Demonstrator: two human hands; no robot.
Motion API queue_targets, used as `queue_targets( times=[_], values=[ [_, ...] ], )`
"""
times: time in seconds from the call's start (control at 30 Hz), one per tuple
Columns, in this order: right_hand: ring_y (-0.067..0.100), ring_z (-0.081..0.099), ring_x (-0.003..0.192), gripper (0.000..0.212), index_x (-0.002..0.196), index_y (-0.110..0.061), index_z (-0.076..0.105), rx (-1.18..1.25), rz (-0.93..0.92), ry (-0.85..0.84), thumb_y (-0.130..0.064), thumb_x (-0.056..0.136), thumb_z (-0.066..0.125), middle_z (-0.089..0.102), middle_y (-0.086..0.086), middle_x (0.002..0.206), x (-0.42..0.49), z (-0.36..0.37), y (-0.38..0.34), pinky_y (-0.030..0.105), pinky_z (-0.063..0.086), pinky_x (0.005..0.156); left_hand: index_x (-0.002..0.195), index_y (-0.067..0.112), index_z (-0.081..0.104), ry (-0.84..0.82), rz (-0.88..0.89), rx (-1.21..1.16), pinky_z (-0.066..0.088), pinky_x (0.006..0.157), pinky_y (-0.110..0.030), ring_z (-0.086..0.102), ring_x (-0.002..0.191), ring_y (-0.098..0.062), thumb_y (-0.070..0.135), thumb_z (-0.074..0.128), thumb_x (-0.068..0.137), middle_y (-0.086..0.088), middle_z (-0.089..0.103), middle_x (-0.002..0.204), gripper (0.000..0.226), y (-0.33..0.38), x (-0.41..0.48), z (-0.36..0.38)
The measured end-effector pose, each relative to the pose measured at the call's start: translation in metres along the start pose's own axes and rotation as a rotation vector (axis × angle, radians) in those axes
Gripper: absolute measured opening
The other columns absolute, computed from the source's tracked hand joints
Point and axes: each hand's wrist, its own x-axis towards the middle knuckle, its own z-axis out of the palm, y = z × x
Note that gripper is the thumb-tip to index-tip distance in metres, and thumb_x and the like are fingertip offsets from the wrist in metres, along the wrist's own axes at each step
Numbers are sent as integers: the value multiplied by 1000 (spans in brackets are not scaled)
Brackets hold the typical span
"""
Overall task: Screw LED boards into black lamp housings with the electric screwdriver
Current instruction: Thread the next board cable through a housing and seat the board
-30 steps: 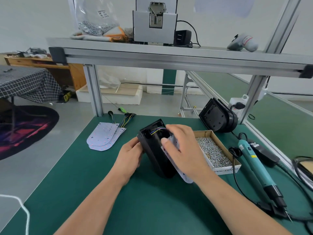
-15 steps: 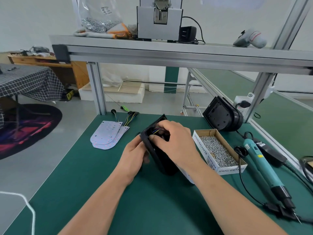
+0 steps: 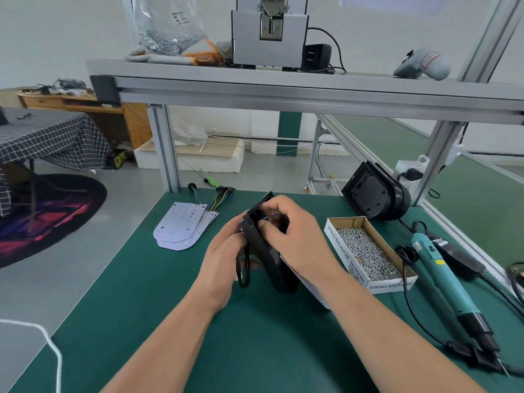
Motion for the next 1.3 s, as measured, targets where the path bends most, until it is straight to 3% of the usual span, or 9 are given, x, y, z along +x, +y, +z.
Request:
queue_targets(
  times=[0.07,0.17,0.33,0.5,0.73,0.9,1.0,1.13,1.3],
  values=[
    [19,68,82,18,105,-36,66,-15,0,8,-26,91,62,75,-8,88,0,3,0,48,59,82,133,22,68,-4,-29,-26,59,80,-52,67,94,-36,22,45,93,-19,75,113,47,-1,1,0],
    [19,68,81,18,105,-37,63,-33,6,-22,-28,91,57,75,-11,88,1,6,-1,46,58,80,125,20,70,16,-26,-39,50,66,-39,54,80,-35,24,44,94,-22,66,94,41,-3,2,1],
    [11,68,86,11,105,-34,64,-90,-54,12,-38,96,60,75,-13,88,-1,5,1,36,53,79,141,16,66,-67,-20,-117,56,105,-52,67,127,-37,37,47,97,-19,71,135,52,0,2,2],
    [10,71,94,24,112,-40,64,67,6,-23,-39,91,74,76,-14,99,-2,7,1,38,58,88,135,14,69,14,-25,-199,56,106,-47,66,129,-35,39,49,96,-17,71,135,51,-1,1,3],
    [3,73,99,24,114,-34,73,191,21,14,-25,92,79,78,-18,105,1,8,3,20,56,87,135,11,71,-2,-40,-279,58,99,-38,66,130,-32,58,58,99,-19,69,139,61,2,-3,8],
    [10,73,98,13,108,-29,72,96,24,31,-21,97,73,77,-13,101,0,4,1,42,59,92,141,13,65,16,-22,-274,51,110,-52,61,135,-38,69,73,87,-21,65,143,79,0,-5,8],
    [6,71,89,8,107,-29,69,-5,10,54,-26,100,72,76,-18,95,0,0,0,39,58,84,136,17,69,22,-20,-230,60,95,-41,69,124,-33,73,72,86,-19,70,136,75,0,-4,7],
    [5,69,104,17,118,-27,69,-30,10,15,-24,102,67,75,-16,108,-1,2,-4,39,55,96,138,19,69,15,-45,-251,61,91,-37,70,123,-29,71,69,90,-16,70,136,70,0,-3,5],
    [8,66,99,15,113,-31,67,-116,-41,0,-24,101,63,71,-14,105,0,5,-1,42,55,90,141,17,65,8,-33,-218,54,104,-56,65,127,-37,66,62,98,-23,66,140,65,-1,-4,5]
  ],
)
